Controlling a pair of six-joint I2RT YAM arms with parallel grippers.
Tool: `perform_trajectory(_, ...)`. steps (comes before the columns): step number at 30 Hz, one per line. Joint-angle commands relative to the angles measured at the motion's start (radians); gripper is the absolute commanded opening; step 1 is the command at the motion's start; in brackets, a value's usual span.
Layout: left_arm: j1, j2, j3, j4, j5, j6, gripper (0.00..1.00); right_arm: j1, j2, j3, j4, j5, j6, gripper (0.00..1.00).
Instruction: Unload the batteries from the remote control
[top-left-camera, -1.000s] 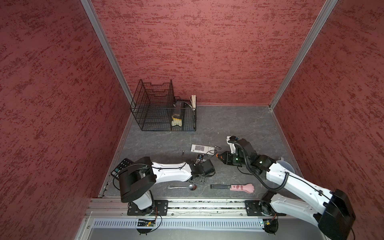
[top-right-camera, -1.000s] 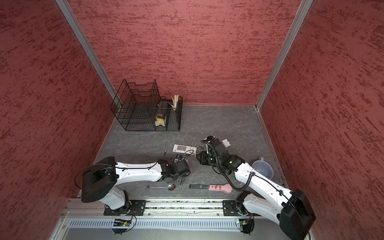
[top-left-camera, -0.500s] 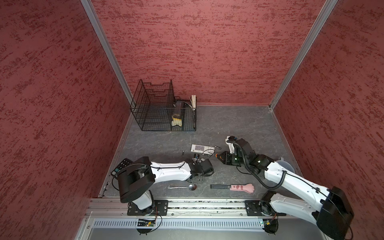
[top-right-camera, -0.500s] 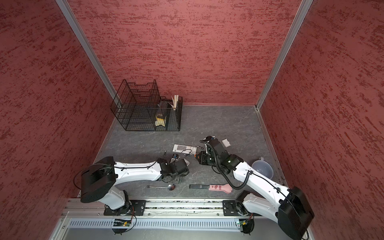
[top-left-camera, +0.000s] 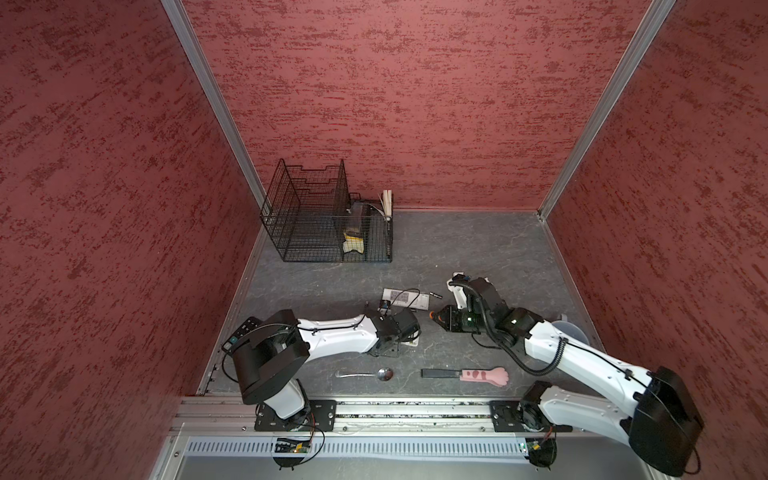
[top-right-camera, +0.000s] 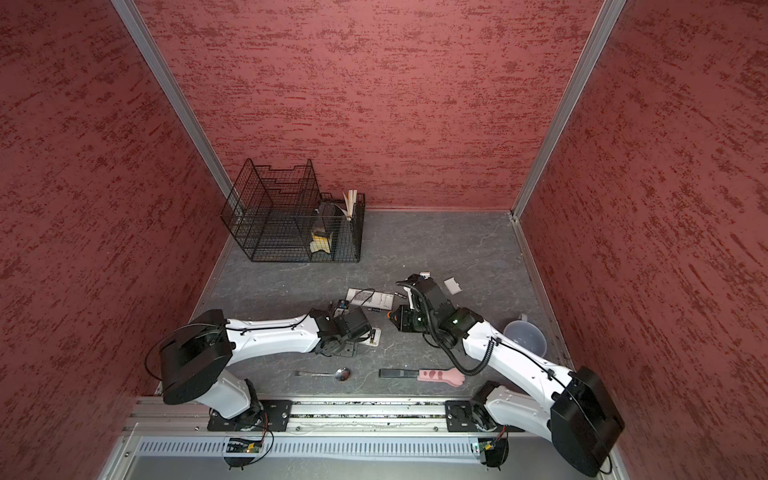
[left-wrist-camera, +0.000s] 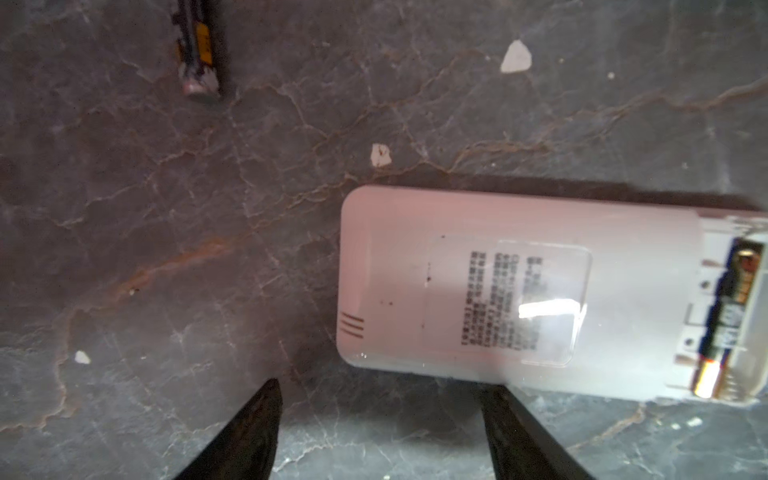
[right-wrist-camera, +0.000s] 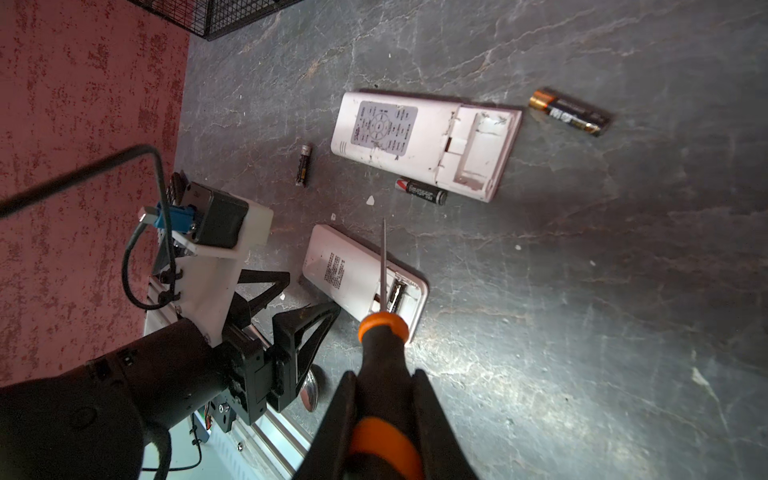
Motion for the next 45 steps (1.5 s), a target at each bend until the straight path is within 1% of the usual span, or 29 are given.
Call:
perform_trajectory(1,0.0,-0.08,-0.022,-0.026,0.014,0.012,0.72,-0.005,-0.044,-0.034,-0.013,-0.043,-0.004,0.0)
perform_trajectory(7,0.018,-0.237,-0.057,0.013,0.067,0.012,0.61,-0.005,-0.095,-0.107,0.01,-0.074,0.035,0.0)
perform_trajectory(9,0.044,-0.27,-0.07,0.056,0.107,0.032,0.59,-0.006,-0.105,-0.132,0.025,-0.086,0.046,0.0)
perform_trajectory(12,0.1,-0.296,-0.101,0.143,0.182,0.053,0.59,-0.005,-0.114,-0.153,0.035,-0.092,0.05,0.0)
perform_trajectory(15,0.151,-0.304,-0.125,0.204,0.234,0.064,0.59,-0.004,-0.121,-0.164,0.036,-0.1,0.049,0.0)
perform_trajectory(20,0.212,-0.305,-0.136,0.249,0.274,0.082,0.6,-0.001,-0.142,-0.184,0.048,-0.111,0.054,0.0)
perform_trajectory(26,0.258,-0.3,-0.161,0.299,0.317,0.087,0.61,0.01,-0.154,-0.206,0.069,-0.123,0.064,0.0)
perform_trajectory(45,0.277,-0.25,-0.188,0.329,0.341,0.094,0.62,0.054,-0.139,-0.25,0.133,-0.126,0.101,0.0)
